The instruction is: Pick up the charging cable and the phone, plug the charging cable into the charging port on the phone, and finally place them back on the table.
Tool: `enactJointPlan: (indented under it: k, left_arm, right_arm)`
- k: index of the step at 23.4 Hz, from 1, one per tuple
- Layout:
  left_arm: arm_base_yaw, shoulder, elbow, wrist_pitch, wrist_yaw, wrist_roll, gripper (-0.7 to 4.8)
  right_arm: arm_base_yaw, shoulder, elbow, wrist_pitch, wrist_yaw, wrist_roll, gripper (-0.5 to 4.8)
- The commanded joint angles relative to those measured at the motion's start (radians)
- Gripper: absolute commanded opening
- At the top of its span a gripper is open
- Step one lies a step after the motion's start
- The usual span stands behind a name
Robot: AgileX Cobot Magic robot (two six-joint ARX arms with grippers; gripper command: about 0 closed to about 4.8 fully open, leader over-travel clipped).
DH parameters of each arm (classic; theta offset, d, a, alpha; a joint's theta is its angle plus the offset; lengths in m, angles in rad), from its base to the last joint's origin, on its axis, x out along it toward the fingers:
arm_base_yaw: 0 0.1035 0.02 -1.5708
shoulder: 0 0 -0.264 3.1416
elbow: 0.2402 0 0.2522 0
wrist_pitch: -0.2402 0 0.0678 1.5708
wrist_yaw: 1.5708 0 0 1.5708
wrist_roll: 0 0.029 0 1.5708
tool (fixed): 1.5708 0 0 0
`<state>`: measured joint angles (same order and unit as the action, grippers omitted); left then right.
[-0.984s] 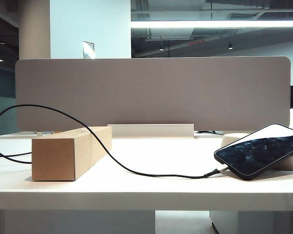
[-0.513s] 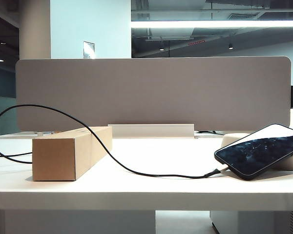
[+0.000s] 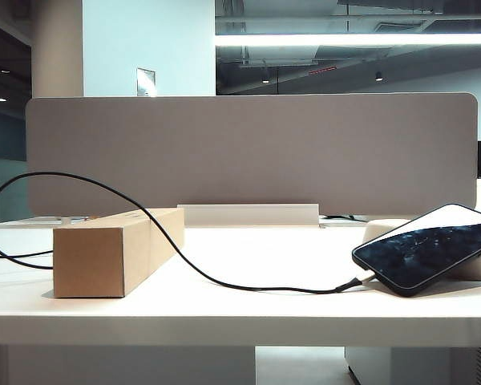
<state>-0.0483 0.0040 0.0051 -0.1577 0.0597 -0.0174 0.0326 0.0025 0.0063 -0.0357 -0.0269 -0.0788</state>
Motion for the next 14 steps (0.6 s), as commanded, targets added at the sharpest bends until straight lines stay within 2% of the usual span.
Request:
enactJointPlan:
  k: [1,9,14]
  left_arm:
    - [0.022,0.000,0.003,-0.004,-0.076,0.006,-0.06]
    - [0.066,0.000,0.003,0.007,-0.086,0.018,-0.06]
    - [0.066,0.000,0.003,0.130,-0.085,0.029,-0.06]
  right_arm:
    - [0.000,-0.002,-0.006,0.010,0.005,-0.003,-0.01]
    - [0.000,-0.002,-0.006,0.010,0.005,-0.003,-0.01]
    - [0.000,-0.002,-0.006,0.010,0.005,-0.003,-0.01]
